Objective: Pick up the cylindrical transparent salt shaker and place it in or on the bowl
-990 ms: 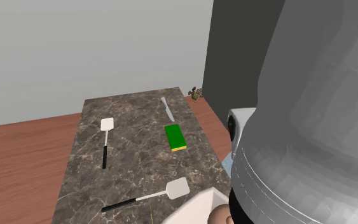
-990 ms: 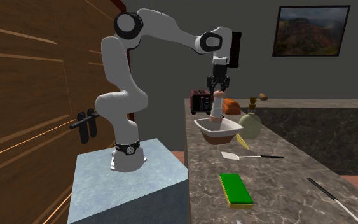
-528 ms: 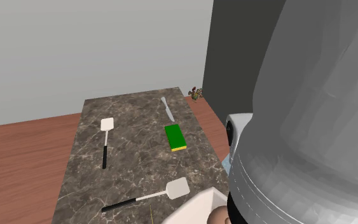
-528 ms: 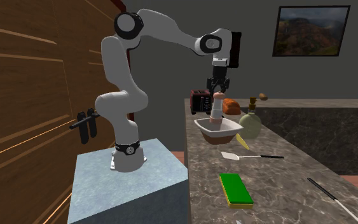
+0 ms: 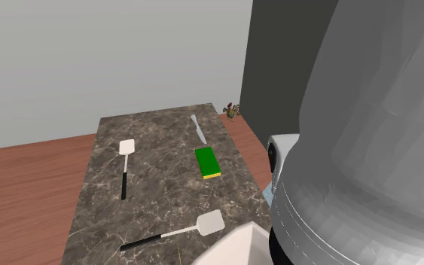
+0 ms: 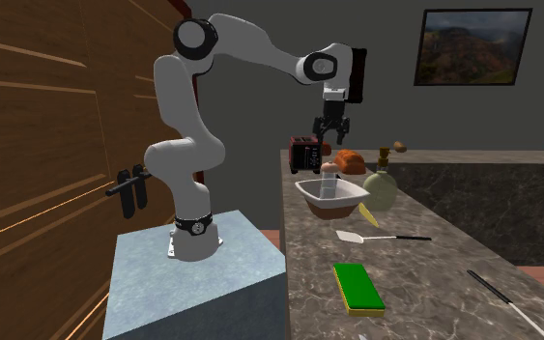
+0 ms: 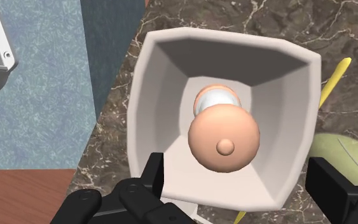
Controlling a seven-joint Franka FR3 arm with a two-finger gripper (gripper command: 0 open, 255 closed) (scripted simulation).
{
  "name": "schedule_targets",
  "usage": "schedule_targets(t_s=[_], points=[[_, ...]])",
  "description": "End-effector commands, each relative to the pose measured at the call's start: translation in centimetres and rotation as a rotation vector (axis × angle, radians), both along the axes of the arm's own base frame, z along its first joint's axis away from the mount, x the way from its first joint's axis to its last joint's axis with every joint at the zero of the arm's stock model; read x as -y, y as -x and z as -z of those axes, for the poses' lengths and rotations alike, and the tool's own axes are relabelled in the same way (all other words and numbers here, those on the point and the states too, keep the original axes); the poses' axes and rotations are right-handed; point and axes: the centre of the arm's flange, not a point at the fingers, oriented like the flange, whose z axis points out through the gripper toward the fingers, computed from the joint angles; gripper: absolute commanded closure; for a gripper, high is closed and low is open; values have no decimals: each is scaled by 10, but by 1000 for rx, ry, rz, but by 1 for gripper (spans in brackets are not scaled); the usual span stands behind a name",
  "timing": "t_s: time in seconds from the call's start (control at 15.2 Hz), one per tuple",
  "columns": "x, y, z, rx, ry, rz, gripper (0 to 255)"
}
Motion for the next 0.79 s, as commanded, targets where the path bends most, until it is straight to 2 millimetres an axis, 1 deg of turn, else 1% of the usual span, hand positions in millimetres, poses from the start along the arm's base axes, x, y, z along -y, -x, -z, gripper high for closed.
schedule_targets(t_s=[0.0, 0.2, 0.73], points=[[0, -1, -13, 0, 0, 0, 0], [-1, -3, -50, 0, 0, 0, 0], [-1, -3, -50, 0, 0, 0, 0]])
